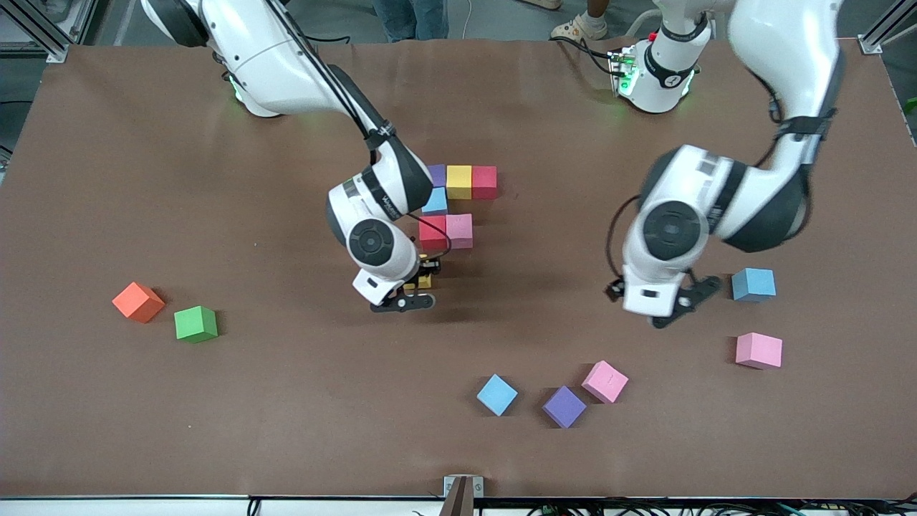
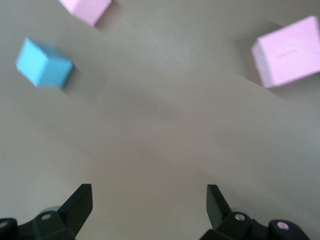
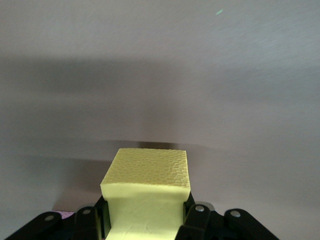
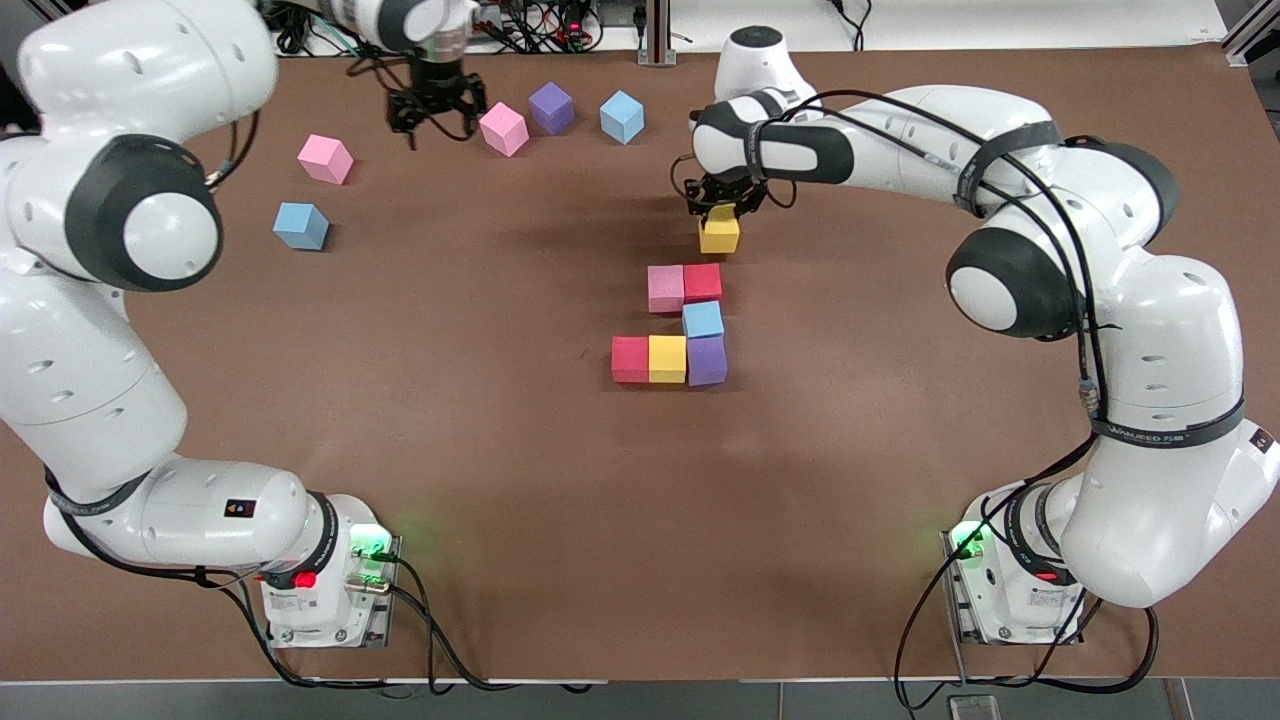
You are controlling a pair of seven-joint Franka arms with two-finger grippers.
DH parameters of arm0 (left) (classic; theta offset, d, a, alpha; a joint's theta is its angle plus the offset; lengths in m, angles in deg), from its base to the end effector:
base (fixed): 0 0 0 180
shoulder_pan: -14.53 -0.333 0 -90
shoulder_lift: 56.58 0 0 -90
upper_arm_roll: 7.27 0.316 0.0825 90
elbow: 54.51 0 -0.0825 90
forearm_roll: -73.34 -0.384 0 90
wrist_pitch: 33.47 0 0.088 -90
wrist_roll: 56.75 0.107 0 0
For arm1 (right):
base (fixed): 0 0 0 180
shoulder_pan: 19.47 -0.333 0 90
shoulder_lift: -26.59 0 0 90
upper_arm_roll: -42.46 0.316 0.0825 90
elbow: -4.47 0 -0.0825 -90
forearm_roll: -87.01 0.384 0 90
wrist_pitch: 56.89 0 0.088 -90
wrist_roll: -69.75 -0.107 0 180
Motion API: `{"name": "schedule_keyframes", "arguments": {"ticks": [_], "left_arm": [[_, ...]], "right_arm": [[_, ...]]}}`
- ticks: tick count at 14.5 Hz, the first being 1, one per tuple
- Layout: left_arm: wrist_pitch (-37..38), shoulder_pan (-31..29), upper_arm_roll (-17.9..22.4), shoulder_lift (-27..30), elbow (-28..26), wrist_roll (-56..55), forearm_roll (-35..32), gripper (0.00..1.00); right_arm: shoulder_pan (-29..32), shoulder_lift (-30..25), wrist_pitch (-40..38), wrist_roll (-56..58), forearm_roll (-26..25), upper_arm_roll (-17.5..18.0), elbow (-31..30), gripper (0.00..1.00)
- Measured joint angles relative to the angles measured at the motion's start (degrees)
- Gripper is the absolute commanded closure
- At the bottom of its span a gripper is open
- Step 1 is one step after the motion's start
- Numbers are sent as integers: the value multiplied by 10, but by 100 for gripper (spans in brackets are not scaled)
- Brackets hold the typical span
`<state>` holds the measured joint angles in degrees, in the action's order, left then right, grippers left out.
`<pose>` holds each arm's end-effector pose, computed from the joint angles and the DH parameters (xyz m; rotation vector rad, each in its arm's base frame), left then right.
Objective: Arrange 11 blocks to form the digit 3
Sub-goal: 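Lift the yellow block with the right gripper while the left gripper reaches pink, then grasp the second pink block with the left gripper and lift it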
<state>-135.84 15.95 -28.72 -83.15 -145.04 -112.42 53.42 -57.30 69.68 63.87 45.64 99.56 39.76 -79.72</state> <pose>0.6240 -0.1988 0.3690 -2.7946 -0.6799 0.0966 0.5696 0.4200 0.2252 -3.0539 -0.1228 0.2614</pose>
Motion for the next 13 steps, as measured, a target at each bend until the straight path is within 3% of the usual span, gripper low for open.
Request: {"name": "schedule_keyframes", "arguments": {"ticks": [7,13], "left_arm": [[-165,-194,2,-14,-41,378,-2,0],[-375,-267,3,-108,-47,544,-44,0]], "right_arm": [[-19,12,0,-12,0,-1,11,59],[-25,18,6,-15,0,-1,11,59]]}}
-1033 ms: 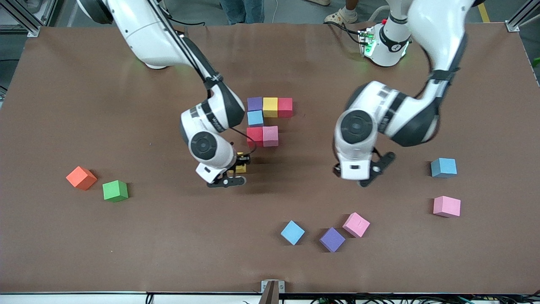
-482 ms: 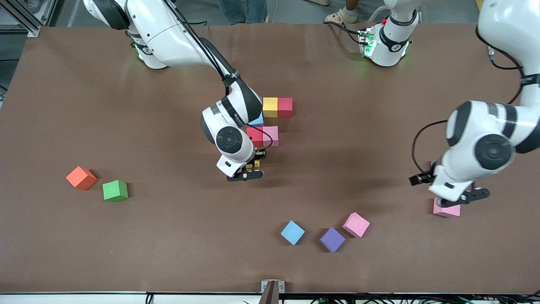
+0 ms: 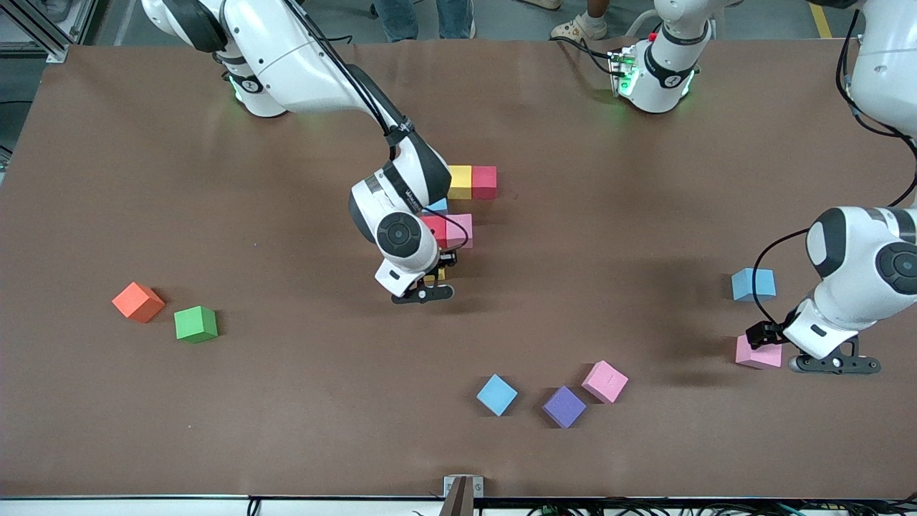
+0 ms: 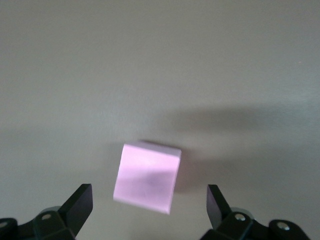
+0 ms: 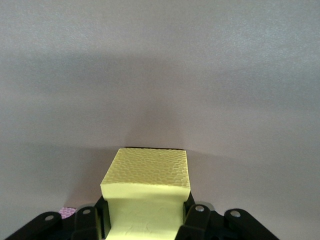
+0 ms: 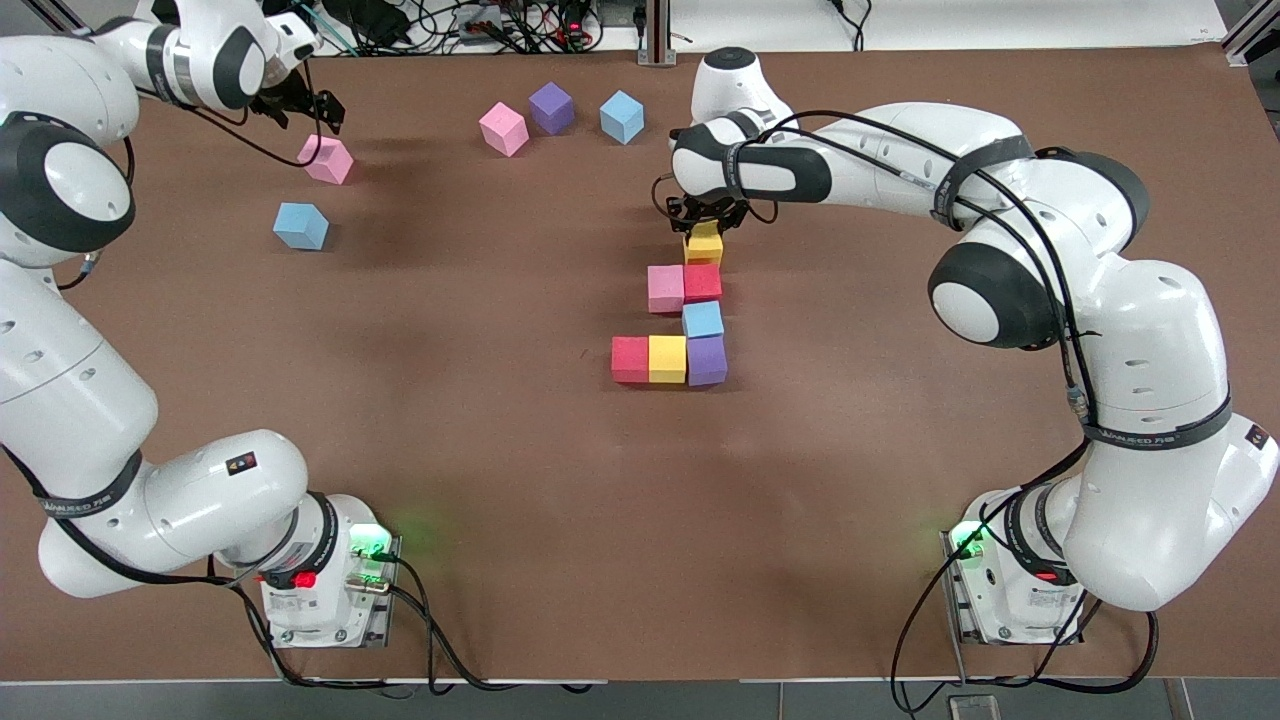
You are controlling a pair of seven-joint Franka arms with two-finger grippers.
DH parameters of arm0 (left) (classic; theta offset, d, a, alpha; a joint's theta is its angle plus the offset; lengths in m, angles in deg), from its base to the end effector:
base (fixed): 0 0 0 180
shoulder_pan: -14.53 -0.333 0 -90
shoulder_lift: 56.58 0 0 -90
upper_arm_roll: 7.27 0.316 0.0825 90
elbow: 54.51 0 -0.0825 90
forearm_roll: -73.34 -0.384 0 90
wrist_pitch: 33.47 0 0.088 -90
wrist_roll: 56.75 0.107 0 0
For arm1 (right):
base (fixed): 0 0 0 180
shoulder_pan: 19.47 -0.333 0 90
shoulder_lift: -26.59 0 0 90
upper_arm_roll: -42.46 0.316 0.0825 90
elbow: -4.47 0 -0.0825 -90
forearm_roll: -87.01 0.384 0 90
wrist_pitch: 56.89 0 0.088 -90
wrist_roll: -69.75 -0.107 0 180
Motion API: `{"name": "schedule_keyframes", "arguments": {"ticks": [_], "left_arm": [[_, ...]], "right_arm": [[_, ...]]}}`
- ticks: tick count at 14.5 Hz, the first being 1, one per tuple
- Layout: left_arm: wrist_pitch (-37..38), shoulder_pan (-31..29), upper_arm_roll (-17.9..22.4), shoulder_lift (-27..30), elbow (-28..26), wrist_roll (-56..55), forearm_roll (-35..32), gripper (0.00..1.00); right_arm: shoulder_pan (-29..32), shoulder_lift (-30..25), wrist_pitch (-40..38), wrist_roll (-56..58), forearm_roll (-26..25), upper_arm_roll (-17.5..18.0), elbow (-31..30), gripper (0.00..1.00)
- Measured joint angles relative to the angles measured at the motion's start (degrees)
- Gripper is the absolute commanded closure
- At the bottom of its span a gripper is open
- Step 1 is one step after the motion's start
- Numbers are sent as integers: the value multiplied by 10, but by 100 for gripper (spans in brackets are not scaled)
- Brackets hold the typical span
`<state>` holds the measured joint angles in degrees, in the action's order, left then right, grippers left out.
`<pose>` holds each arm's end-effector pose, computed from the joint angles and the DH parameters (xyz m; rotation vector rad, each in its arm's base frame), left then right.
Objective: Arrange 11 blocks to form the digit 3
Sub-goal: 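Grasp the second pink block with the left gripper and lift it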
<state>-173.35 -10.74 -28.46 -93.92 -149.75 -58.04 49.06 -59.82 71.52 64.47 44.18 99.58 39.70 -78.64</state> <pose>0.6945 0.0846 0.2652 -3.0330 0.1784 -0.2810 0.5533 0.4458 0.2113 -3.0622 -0.1481 0.2670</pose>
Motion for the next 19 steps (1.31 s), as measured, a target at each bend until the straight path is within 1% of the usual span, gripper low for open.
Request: {"name": "schedule_keyframes", "arguments": {"ticks": [2,4,5,6,7,9,10,12,13,15,17,19], "left_arm": [[-34,-8,0,-25,0,20,-4,0],[-51,-10,0,-39,0,26,-15,0],[-57,-10,0,-43,-1,26,-24,1],[-65,-11,0,-47,-4,26,-37,9],[-72,-13,0,-51,-7,26,-46,24],[-82,-19,1,-57,-14,27,-55,60],[-85,-22,1,-59,-16,27,-56,74],[-88,-24,1,-59,-17,27,-57,81],[-88,-24,0,-59,-17,27,-57,86],[-72,-24,-9,-57,-6,14,-47,87],[8,-23,-34,-51,20,-29,-30,87],[87,-15,-60,-42,46,-137,-28,87]], "right_arm": [[0,0,3,0,0,0,0,59],[0,0,5,0,0,0,0,59],[0,0,5,0,0,0,0,58],[0,0,5,0,0,0,0,57],[0,0,5,0,0,0,0,57],[0,0,5,0,0,0,0,57],[0,0,5,0,0,0,0,57],[0,1,5,0,0,0,0,57],[0,1,5,0,0,0,0,57],[-1,1,5,0,1,0,-1,57],[-3,2,5,0,1,0,-1,57],[-4,2,5,0,1,0,-2,57]]}}
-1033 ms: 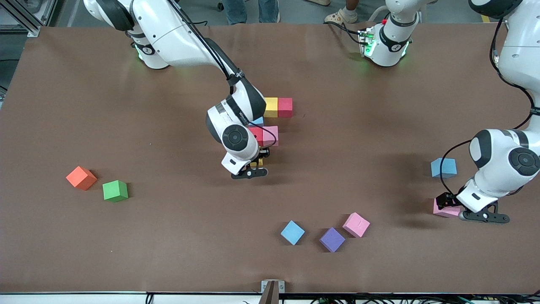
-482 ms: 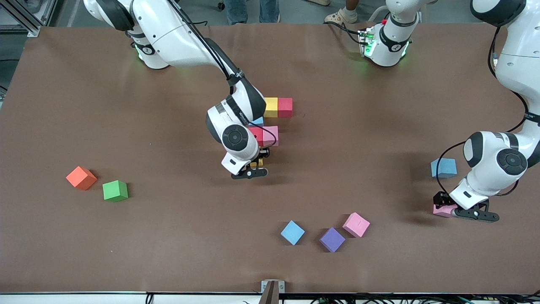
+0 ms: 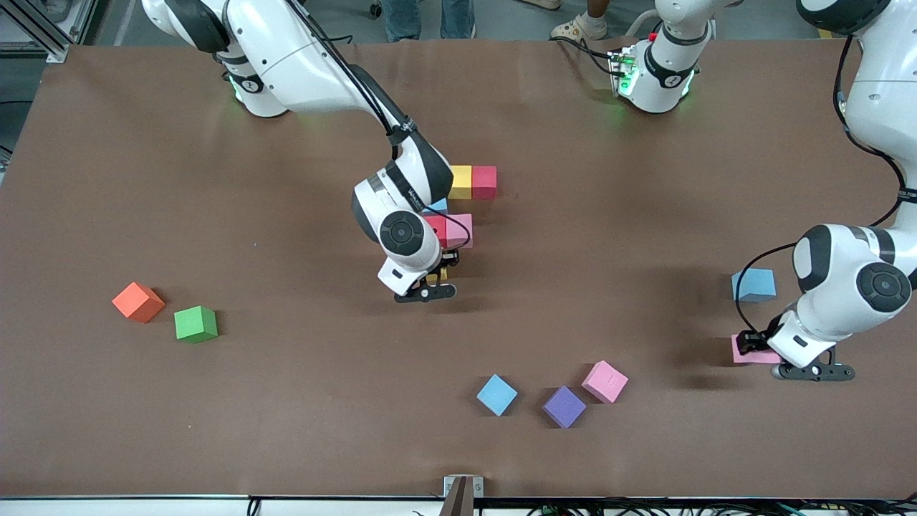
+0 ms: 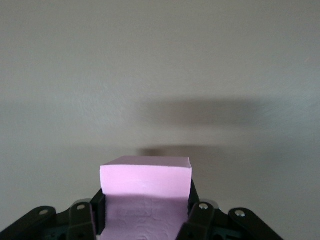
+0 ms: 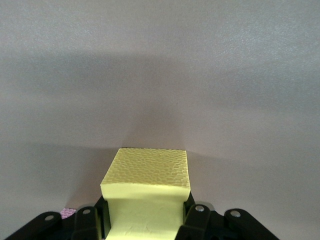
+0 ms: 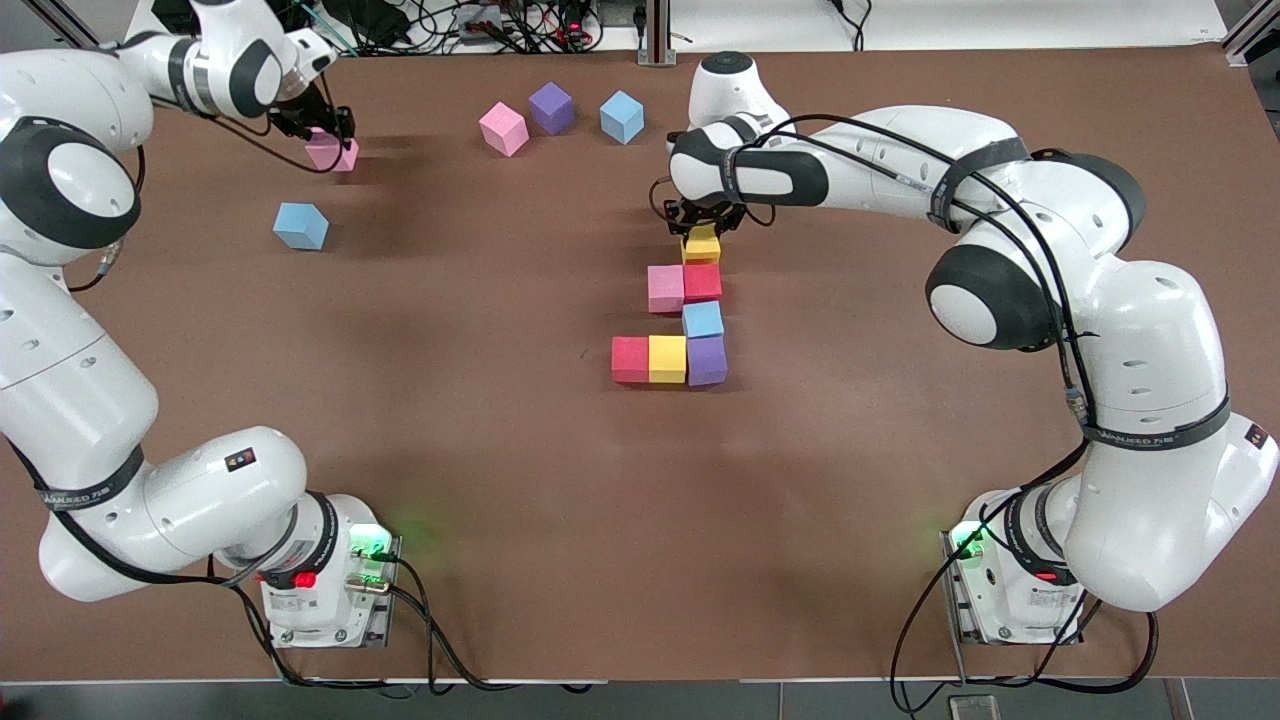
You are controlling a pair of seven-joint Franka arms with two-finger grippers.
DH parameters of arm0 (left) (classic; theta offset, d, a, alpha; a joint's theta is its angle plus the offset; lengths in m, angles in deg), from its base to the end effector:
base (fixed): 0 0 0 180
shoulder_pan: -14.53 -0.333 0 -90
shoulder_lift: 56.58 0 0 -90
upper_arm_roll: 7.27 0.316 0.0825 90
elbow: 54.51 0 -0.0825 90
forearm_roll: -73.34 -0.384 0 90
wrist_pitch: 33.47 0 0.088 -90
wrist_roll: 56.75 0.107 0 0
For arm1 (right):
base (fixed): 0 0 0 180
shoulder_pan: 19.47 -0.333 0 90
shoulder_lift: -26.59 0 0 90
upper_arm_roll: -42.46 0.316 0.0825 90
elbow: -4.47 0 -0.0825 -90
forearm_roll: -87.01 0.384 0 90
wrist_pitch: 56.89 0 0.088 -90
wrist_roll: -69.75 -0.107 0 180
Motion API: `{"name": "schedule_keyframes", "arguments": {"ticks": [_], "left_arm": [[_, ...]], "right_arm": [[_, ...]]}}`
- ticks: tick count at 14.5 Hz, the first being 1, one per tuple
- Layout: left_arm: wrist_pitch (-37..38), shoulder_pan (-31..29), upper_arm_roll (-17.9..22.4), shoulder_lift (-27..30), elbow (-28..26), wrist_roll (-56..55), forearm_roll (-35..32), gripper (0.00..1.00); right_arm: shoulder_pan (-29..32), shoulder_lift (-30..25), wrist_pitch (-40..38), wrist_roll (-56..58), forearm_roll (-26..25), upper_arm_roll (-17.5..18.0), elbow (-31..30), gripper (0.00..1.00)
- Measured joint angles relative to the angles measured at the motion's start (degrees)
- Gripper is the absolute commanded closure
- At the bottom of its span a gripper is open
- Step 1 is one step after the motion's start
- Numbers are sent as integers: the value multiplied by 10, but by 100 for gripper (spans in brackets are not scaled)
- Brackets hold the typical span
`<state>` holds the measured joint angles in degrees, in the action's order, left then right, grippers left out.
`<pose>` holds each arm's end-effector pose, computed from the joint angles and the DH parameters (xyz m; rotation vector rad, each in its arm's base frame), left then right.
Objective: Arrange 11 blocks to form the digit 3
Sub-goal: 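Grasp the second pink block with the left gripper and lift it, then carry the pink block to the center beside the other pink block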
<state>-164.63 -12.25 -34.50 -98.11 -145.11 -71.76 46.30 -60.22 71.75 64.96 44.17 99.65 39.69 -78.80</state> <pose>0.7030 0.0556 0.2531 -3.0882 -0.1072 -0.1386 0.5501 0.4492 0.2079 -3.0619 -0.1554 0.2648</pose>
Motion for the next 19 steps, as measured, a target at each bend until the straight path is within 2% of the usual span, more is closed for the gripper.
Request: {"name": "schedule_keyframes", "arguments": {"ticks": [4,8,12,19], "left_arm": [[86,37,-34,24,9,-249,1,87],[116,88,-62,27,4,-503,1,87],[122,141,-66,39,-28,-706,1,88],[194,266,-68,53,-58,-1031,1,88]], "right_arm": [[0,0,0,0,0,0,0,57],[-1,0,0,0,0,0,-1,57],[-1,0,0,0,0,0,-1,57],[-2,0,0,0,0,0,-2,56]]}}
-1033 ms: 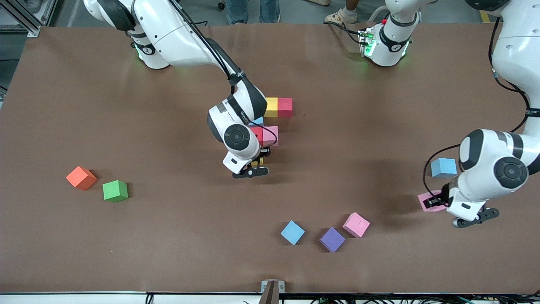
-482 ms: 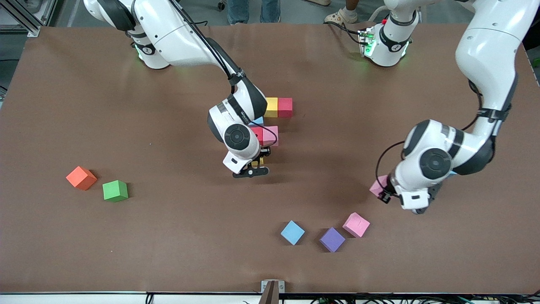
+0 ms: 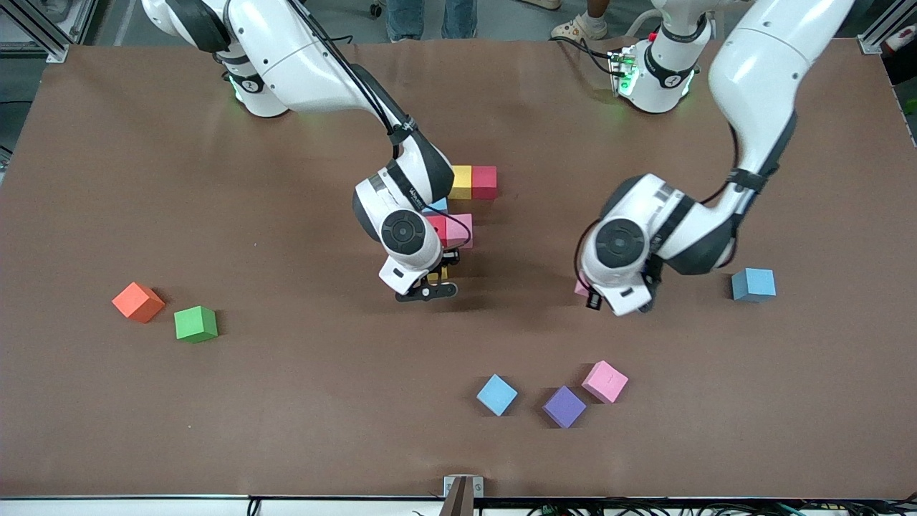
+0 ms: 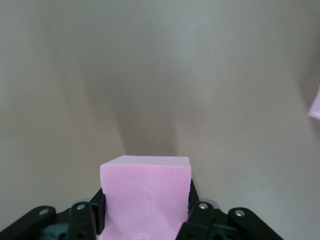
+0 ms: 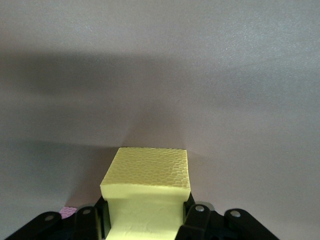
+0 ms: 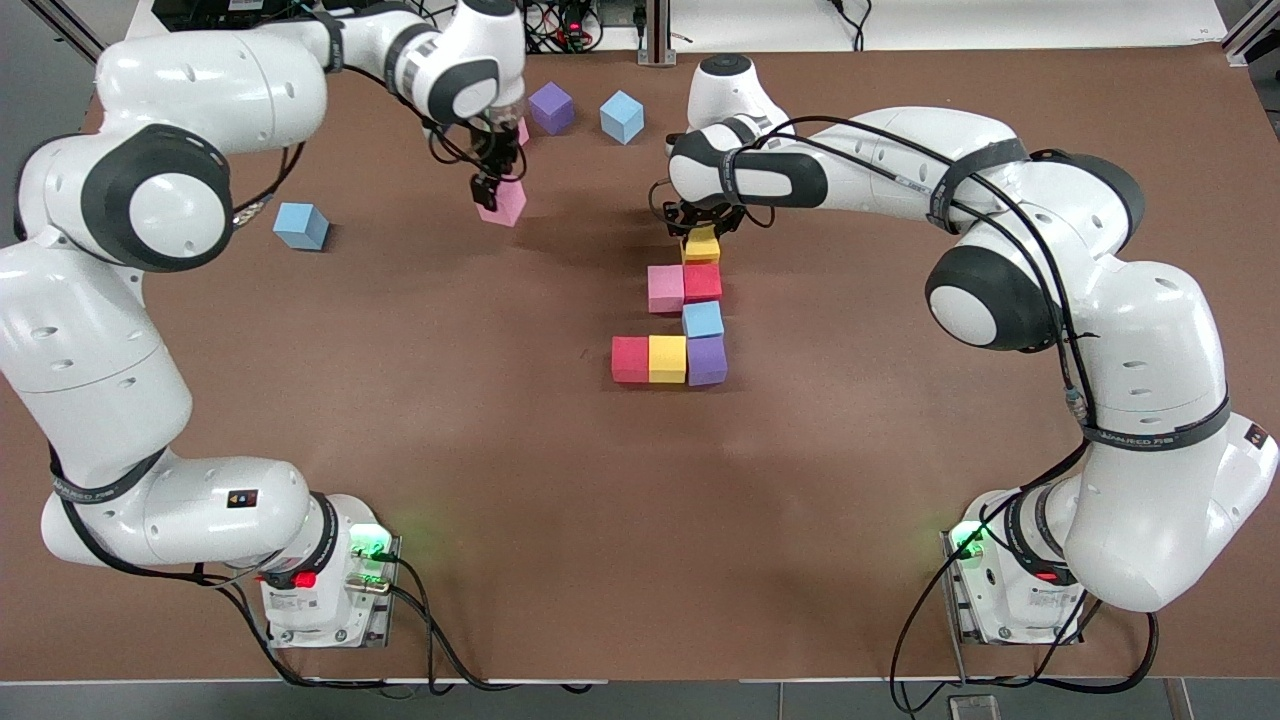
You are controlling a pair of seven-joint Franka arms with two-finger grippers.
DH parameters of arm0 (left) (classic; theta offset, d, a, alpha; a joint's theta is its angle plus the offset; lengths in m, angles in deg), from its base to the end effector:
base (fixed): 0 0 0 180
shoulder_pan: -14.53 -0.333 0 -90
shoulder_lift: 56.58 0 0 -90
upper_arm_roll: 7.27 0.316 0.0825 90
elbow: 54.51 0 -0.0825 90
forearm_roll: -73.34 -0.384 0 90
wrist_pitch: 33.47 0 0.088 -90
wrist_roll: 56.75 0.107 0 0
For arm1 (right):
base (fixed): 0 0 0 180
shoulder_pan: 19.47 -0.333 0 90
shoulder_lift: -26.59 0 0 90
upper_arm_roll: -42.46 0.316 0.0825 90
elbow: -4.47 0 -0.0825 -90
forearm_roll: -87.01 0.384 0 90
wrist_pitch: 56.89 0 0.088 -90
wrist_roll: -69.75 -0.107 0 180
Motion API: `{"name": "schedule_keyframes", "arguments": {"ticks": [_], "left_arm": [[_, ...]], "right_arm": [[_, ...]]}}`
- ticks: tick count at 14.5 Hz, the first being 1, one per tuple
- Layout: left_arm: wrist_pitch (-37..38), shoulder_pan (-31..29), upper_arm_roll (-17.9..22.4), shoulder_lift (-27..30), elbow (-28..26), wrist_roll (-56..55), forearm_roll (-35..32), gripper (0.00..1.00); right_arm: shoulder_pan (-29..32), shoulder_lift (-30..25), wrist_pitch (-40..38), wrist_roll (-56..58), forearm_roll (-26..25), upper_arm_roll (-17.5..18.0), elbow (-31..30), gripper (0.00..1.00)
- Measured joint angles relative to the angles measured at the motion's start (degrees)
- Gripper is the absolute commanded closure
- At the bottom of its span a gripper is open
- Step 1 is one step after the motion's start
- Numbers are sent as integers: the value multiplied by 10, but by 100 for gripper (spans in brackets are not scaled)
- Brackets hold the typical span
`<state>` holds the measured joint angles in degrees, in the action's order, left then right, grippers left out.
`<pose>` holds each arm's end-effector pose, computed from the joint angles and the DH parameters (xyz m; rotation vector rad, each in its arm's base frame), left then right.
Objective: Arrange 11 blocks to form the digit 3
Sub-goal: 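Carry the pink block to the center beside the other pink block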
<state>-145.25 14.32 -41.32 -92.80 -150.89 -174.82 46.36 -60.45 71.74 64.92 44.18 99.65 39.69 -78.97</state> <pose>0.5745 -0.3017 0.2635 -2.3203 -1.7447 -0.0116 0.5476 0.4508 0.2067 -3.0635 -0.1615 0.2696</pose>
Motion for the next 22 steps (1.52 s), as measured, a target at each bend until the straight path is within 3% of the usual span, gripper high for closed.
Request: {"name": "schedule_keyframes", "arguments": {"ticks": [8,22], "left_arm": [[-9,63,-3,-20,-11,-213,0,89],[-30,127,-4,-39,-14,-309,0,91]], "right_arm": [[-3,-1,-1,0,0,0,-2,55],[-7,-3,-4,0,0,0,-6,54]]}}
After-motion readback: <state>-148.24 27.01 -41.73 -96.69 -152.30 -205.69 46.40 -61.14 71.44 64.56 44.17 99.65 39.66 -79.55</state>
